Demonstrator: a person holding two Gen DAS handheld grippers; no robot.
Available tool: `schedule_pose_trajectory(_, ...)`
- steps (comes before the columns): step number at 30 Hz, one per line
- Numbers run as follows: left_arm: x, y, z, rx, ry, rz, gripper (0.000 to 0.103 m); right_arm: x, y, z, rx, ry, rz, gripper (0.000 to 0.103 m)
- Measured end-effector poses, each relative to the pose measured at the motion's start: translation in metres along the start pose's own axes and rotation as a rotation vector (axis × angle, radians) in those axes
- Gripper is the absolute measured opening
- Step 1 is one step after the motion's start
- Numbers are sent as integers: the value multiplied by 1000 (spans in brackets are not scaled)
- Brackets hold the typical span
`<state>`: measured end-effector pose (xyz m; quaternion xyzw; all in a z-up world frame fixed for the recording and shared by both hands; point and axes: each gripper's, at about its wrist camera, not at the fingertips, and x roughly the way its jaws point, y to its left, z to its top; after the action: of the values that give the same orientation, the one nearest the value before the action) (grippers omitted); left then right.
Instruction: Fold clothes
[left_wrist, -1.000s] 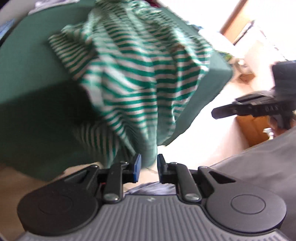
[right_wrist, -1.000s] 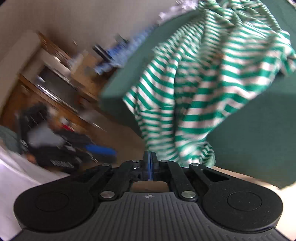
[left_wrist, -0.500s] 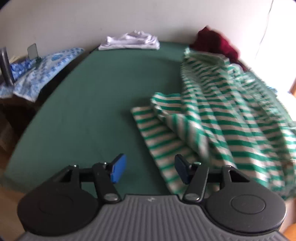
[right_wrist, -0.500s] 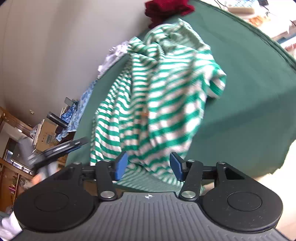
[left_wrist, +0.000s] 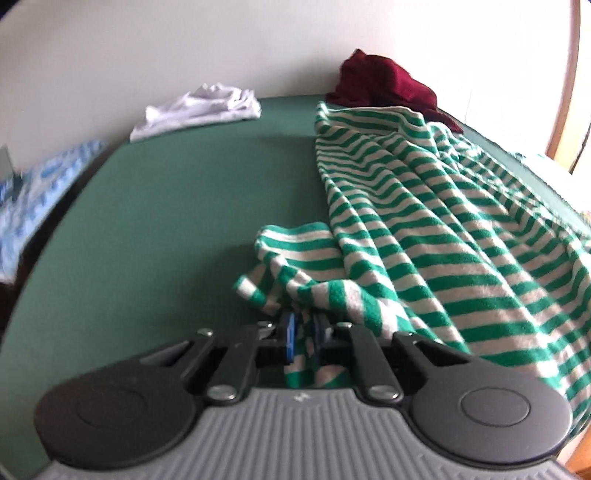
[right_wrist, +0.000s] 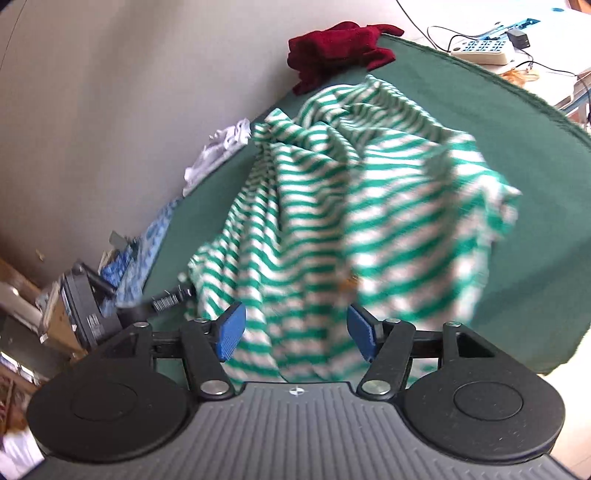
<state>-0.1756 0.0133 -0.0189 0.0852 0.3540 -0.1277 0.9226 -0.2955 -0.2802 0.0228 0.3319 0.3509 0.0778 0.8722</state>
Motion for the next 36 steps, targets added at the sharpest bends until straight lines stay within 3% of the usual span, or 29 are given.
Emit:
schedule_pose_trajectory(4, -18, 48, -1, 14, -29, 154, 11, 26, 27, -4, 43, -23, 48, 65)
schedule_pose_trajectory(6, -35, 95, 2, -52, -9, 186, 14, 39, 41, -5, 49, -29, 64, 65)
schedule_pose_trajectory(7, -41, 115, -1, -67, 2, 225, 2, 46, 48, -8, 49, -28, 66, 65)
schedule_pose_trajectory(10, -56, 169, -13, -77, 34, 395, 0, 67, 63, -9, 49, -6, 67, 65)
schedule_pose_trajectory(13, -64, 220, -29, -193, 122, 379, 0, 85, 75, -11, 47, 16, 57, 65)
schedule_pose_trajectory(15, -69, 223, -27, -191, 101, 321, 0, 93, 80, -11, 39, 17, 38, 65)
schedule_pose_trajectory(17, -72, 216, -20, -166, 62, 240, 22, 97, 80, -11, 51, 9, 15, 66)
schedule_pose_trajectory(18, -67, 204, -15, -138, 36, 184, 57, 100, 80, -11, 71, 10, 12, 66)
schedule_pose_trajectory(19, -62, 191, -10, -107, 8, 129, 81, 103, 79, -11, 91, 11, 10, 66)
schedule_pose_trajectory(22, -41, 151, 1, 35, -56, -6, 97, 113, 84, -9, 113, 19, 14, 67)
schedule_pose_trajectory(26, 0, 117, 8, 176, -29, -77, 97, 116, 94, -10, 74, 2, -13, 68)
schedule_pose_trajectory(29, 20, 108, 8, 195, 8, -104, 97, 116, 102, -6, 15, -28, -45, 69)
schedule_pose_trajectory(32, 22, 110, 8, 156, 3, -130, 92, 122, 117, 13, -142, -74, -89, 70)
schedule_pose_trajectory(34, 20, 114, 9, 86, 14, -178, 58, 134, 126, 32, -236, -96, -120, 74)
schedule_pose_trajectory(36, 18, 105, 7, 63, 3, -166, 38, 153, 131, 56, -310, -106, -146, 75)
